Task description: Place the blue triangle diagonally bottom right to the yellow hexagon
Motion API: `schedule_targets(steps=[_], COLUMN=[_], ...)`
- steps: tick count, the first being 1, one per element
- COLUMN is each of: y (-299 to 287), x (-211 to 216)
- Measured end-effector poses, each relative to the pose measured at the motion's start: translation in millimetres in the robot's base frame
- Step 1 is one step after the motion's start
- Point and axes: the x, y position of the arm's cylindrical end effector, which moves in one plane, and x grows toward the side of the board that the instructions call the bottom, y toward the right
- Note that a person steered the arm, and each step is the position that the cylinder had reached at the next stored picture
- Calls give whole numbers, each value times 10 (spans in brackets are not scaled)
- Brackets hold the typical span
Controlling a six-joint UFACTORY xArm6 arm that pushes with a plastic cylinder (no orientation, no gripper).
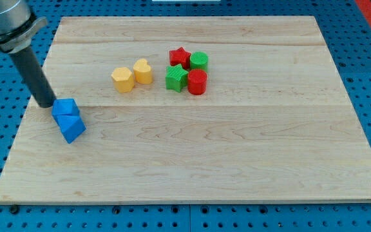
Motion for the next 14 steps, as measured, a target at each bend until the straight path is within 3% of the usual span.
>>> schedule_targets(steps=[2,4,5,6,7,8,10,12,13,14], y=[869,168,804,1736,1749,1291,2118,2571,2895,3144], x=[471,910,1065,1066,1070,910,664,447,466,766])
